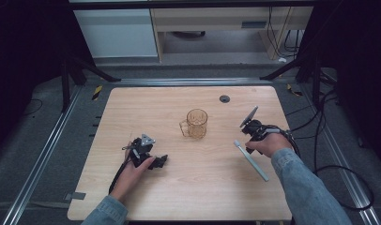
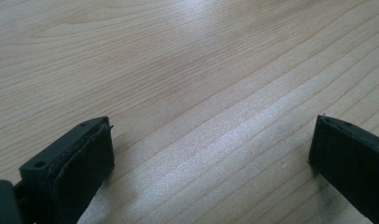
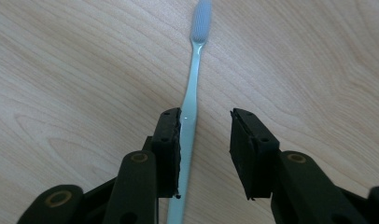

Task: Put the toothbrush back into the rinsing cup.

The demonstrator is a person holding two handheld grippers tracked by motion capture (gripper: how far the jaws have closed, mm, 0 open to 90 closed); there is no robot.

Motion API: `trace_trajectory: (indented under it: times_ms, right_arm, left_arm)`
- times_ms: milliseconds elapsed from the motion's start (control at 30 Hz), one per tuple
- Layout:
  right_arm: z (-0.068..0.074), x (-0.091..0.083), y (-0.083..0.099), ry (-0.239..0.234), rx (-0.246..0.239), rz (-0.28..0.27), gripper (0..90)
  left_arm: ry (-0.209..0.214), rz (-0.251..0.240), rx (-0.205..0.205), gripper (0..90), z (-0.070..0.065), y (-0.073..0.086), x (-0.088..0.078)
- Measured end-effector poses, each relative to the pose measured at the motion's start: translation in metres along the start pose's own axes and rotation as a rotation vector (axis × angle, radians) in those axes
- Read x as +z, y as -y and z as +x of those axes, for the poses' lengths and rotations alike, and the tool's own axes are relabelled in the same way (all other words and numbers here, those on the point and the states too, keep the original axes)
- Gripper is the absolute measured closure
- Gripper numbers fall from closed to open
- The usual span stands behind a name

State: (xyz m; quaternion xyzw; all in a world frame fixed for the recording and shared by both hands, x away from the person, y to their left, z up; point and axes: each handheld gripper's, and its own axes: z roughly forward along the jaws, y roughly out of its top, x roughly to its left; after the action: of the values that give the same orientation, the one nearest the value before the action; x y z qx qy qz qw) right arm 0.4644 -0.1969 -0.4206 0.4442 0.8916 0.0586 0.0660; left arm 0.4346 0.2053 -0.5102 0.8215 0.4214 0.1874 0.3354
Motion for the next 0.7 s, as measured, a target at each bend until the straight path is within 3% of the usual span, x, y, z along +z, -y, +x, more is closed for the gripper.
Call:
trace_trajectory:
  times_ms: [33, 67, 100, 133, 267, 300, 333, 700]
  right_arm:
    - [-0.002, 0.003, 0.0, 0.006, -0.032, -0.005, 64.3]
    - [0.0, 0.005, 0.0, -0.004, 0.004, 0.011, 64.6]
    - [-0.005, 0.009, 0.002, -0.009, -0.074, -0.006, 65.1]
    - [-0.001, 0.01, 0.0, -0.006, -0.021, 0.005, 65.4]
    - [0.0, 0.016, -0.001, -0.022, -0.032, 0.005, 66.3]
    - [0.003, 0.016, -0.002, -0.033, 0.022, 0.014, 66.7]
    - [0.003, 0.016, -0.003, -0.038, 0.033, 0.017, 67.4]
    - [-0.001, 0.034, -0.001, -0.066, 0.077, 0.06, 68.6]
  left_arm:
    - [0.0, 0.0, 0.0, 0.0, 0.0, 0.0, 0.0]
    - [0.0, 0.0, -0.001, 0.0, 0.0, 0.0, 0.0]
    - [-0.001, 0.0, -0.001, 0.0, 0.0, 0.0, 0.0]
    - [-0.001, 0.0, -0.002, 0.0, 0.0, 0.0, 0.0]
    - [-0.003, 0.0, -0.002, 0.0, 0.0, 0.0, 0.0]
    - [-0.002, 0.0, -0.004, 0.0, -0.001, 0.0, 0.0]
    - [-0.001, 0.0, -0.006, 0.0, -0.001, 0.0, 0.0]
    - [-0.001, 0.0, -0.006, 0.0, -0.001, 0.0, 0.0]
